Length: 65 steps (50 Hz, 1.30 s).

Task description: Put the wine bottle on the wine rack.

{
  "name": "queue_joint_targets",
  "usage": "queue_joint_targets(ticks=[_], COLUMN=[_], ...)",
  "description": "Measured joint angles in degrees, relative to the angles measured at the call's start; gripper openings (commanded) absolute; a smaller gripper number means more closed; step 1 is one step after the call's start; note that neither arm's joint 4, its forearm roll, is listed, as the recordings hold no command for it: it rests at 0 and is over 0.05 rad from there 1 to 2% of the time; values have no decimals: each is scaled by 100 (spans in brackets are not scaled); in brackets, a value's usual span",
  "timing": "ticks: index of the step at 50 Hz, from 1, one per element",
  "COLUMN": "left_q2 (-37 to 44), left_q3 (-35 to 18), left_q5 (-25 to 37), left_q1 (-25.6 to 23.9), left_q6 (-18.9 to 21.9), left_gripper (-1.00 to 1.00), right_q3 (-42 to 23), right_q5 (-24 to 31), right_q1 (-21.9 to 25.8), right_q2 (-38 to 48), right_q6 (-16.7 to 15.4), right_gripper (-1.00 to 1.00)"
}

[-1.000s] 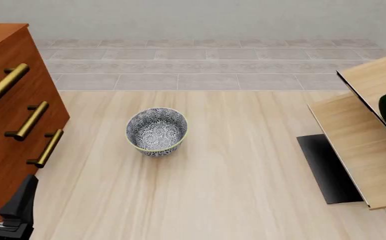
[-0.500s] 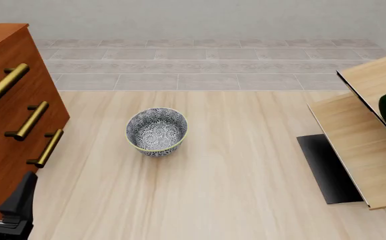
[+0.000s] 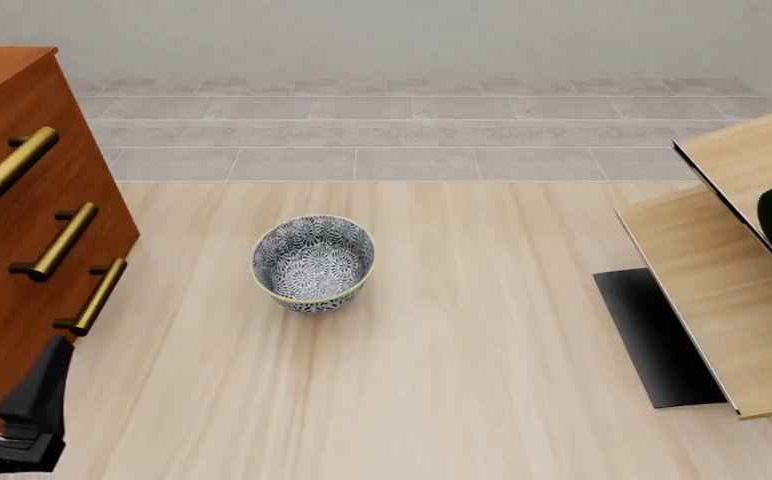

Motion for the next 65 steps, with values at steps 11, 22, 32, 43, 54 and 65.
queue_joint_targets(ticks=[11, 22, 32, 43, 54, 65], left_q2=[-68, -181, -247, -310, -299, -326], left_q3=[-76, -207, -331, -463, -583, -683], left_q5=[118, 318, 479, 653, 728, 818], left_q1=[5, 31, 50, 80, 82, 98], left_q6=[20, 63, 113, 147, 164, 162], left_gripper=[100, 100, 100, 100, 100, 100], right_q3=[339, 563, 798, 907, 978, 975], right_q5=[118, 288, 340, 563, 829, 1090], right_q1=[279, 512, 748, 937, 997, 1065], right_q2=[-521, -977, -1350, -1734, -2077, -2375], right_q6=[-145, -336, -544, -582, -574, -618], right_gripper=[100, 100, 100, 100, 100, 100])
